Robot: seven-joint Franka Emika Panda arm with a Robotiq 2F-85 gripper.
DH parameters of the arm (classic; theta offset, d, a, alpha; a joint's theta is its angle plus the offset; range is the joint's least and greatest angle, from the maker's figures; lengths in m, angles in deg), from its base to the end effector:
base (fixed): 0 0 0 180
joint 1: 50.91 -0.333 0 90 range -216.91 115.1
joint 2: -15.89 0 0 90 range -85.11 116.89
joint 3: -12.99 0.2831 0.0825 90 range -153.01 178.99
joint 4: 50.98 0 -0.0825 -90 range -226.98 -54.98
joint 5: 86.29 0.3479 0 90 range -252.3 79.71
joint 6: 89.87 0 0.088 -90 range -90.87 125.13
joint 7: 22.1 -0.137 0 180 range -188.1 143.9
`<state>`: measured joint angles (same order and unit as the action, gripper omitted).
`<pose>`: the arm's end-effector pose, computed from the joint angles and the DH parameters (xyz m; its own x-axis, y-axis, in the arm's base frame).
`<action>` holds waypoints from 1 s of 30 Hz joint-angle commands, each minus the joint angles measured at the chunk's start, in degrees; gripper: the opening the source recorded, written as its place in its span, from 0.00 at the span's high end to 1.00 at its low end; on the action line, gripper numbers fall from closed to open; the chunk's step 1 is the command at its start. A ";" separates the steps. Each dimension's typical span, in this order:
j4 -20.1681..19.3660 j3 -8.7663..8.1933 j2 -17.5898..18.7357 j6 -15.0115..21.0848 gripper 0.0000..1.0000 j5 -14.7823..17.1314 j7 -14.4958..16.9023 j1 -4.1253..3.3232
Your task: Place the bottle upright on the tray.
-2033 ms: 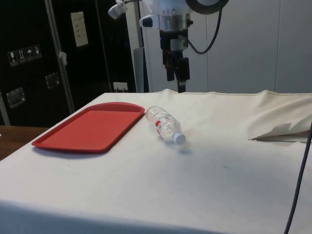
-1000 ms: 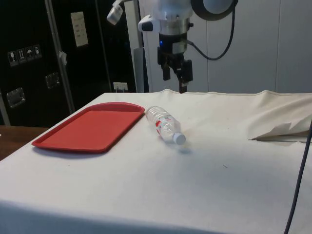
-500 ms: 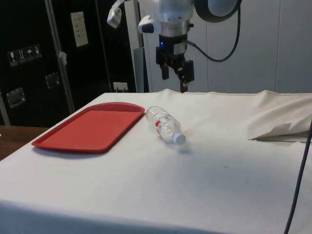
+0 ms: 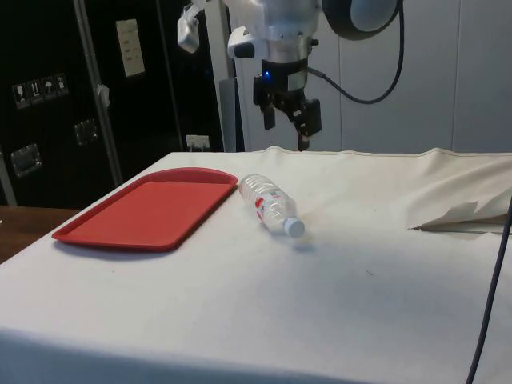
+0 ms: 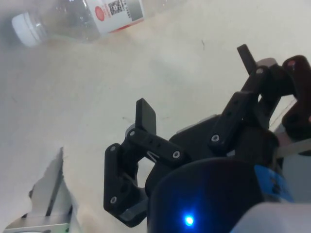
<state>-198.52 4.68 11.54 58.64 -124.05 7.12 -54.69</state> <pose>0.4339 -0.0313 0.2634 0.5695 0.8015 -0.1827 0.8073 -0.5035 0.3078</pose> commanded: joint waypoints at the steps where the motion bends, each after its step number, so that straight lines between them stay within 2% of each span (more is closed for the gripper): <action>1: 0.11 0.00 0.17 0.69 0.00 -1.72 -0.29 0.17; 3: 0.11 0.00 0.23 0.69 0.00 -2.46 -0.29 0.17; 4: 0.00 0.00 0.06 0.00 0.00 -1.20 0.06 0.00; 5: 0.11 0.00 0.23 0.69 0.00 -2.86 -0.29 0.17; 9: 0.17 0.00 0.46 0.69 0.00 -4.76 -0.34 0.17; 13: 0.17 0.00 0.69 0.69 0.00 -6.07 -0.40 0.11; 14: 0.06 0.00 0.63 0.11 0.00 -4.93 0.06 -0.06; 16: 0.17 0.11 0.92 0.69 0.00 -6.99 -0.46 0.00; 22: 0.23 0.34 1.49 0.69 0.00 -8.59 -0.52 -0.17; 23: 0.06 0.34 1.38 0.17 0.00 -7.51 0.00 -0.29; 25: 0.23 0.52 1.78 0.69 0.00 -9.34 -0.46 -0.34; 30: 0.29 0.74 2.35 0.69 0.00 -11.00 -0.46 -0.52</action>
<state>-198.46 5.37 13.60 58.81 -133.51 7.18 -55.20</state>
